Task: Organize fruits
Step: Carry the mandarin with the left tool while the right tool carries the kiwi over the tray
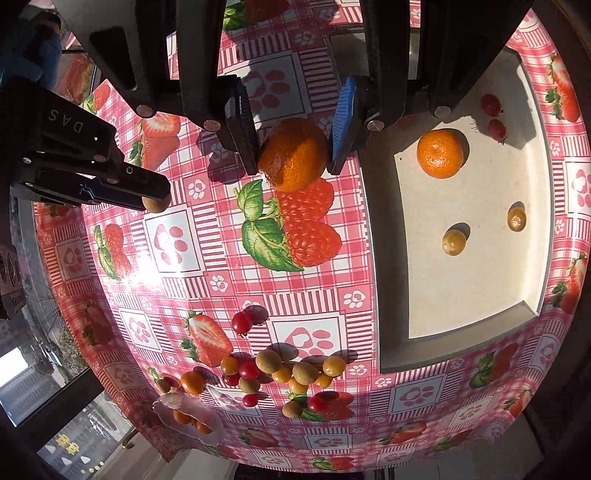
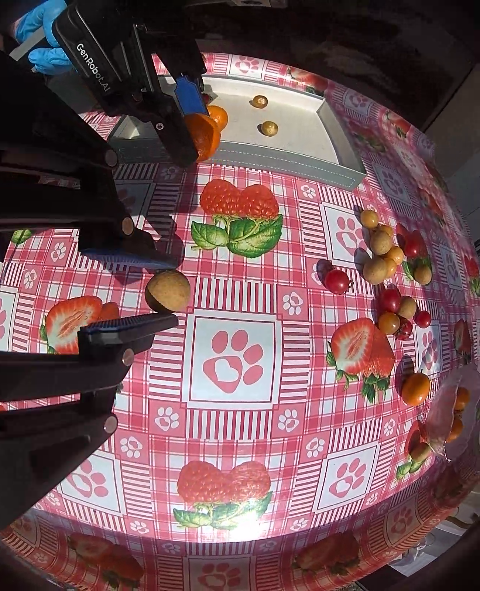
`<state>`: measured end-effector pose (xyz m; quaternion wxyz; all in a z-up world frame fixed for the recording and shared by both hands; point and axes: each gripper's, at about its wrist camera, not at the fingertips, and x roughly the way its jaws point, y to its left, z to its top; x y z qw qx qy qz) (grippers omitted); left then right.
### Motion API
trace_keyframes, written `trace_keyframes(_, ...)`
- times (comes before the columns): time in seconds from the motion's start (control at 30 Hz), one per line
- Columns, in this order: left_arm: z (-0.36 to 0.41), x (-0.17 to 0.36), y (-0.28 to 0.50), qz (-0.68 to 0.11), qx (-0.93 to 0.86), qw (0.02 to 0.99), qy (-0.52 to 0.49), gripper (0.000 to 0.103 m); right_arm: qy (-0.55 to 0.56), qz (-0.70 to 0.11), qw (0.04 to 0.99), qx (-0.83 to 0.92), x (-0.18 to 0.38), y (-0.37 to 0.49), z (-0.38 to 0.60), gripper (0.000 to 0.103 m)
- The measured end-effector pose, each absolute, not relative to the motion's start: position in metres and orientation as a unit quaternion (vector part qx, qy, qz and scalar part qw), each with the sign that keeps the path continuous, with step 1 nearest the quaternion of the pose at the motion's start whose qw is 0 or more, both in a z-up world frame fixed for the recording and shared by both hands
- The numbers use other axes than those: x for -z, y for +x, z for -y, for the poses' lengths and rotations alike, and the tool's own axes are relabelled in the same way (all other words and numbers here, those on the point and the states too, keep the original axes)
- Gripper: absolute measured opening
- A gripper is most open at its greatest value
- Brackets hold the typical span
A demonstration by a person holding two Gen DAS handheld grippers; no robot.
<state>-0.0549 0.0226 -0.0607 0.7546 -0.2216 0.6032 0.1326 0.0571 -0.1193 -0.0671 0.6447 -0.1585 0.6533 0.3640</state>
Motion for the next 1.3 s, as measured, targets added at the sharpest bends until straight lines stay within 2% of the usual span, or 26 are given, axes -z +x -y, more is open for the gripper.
trace_keyframes(0.43, -0.085, 0.046, -0.107, -0.57, -0.199, 0.758, -0.248, 0.039, -0.192, -0.631, 0.629, -0.411, 0.051, 0.024, 0.048, 0.027)
trace_keyframes(0.77, -0.135, 0.055, -0.138, -0.562, -0.243, 0.746, -0.263, 0.039, -0.216, -0.618, 0.61, -0.447, 0.046, -0.003, -0.005, 0.027)
trace_keyframes(1.3, -0.164, 0.08, -0.132, -0.578, -0.247, 0.737, -0.251, 0.039, -0.246, -0.62, 0.584, -0.462, 0.057, -0.028, -0.061, 0.027)
